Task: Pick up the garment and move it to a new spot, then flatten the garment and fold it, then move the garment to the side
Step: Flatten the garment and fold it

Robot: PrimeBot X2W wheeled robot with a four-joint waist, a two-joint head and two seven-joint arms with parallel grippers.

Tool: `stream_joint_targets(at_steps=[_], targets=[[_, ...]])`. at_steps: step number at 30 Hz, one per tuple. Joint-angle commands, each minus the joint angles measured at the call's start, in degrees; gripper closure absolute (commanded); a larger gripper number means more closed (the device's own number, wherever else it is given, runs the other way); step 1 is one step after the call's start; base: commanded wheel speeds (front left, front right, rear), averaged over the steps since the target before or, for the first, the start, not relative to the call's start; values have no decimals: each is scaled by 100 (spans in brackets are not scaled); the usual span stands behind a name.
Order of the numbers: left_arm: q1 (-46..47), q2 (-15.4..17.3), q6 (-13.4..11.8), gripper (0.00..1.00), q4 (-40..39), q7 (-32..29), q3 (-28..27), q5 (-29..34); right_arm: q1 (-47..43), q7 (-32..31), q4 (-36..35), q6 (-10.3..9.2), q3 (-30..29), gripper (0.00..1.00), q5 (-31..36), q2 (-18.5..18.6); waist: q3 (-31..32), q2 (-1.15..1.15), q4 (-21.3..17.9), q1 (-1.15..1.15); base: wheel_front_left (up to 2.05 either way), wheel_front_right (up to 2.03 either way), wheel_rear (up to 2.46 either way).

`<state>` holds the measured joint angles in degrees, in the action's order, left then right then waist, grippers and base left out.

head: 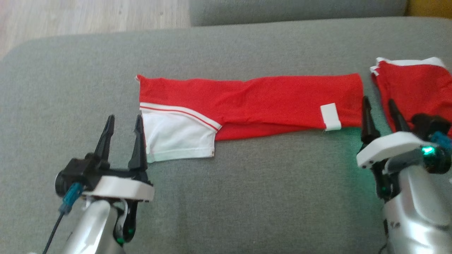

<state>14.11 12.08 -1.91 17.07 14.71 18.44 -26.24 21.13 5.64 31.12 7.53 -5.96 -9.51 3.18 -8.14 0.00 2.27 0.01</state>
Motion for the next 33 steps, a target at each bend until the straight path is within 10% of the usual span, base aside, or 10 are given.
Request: stream_joint_targets(at_steps=[1, 15, 16, 18, 33], targets=[[344, 42, 44, 0, -111, 29, -249, 72, 354, -97, -16, -4, 2, 0, 15, -27, -194, 0, 94, -1, 0, 0, 0], [818, -257, 469, 0, 160, 29, -478, 392, 1500, -487, 2172, -4, -331, 0, 132, -30, -818, 0, 354, -1, 0, 0, 0], [829, -272, 486, 0, 174, 29, -500, 413, 1548, -481, 2285, -4, -285, 7, 100, -30, -825, 0, 355, -1, 0, 0, 0], [848, -298, 513, 0, 202, 29, -542, 450, 1633, -414, 2460, -4, -222, 100, 58, -30, -836, 0, 350, -1, 0, 0, 0], [745, -459, 635, 0, 261, 29, -785, 681, 1857, 215, 2442, -4, -1179, 100, 812, 666, -550, 0, 122, -1, 0, 0, 0]])
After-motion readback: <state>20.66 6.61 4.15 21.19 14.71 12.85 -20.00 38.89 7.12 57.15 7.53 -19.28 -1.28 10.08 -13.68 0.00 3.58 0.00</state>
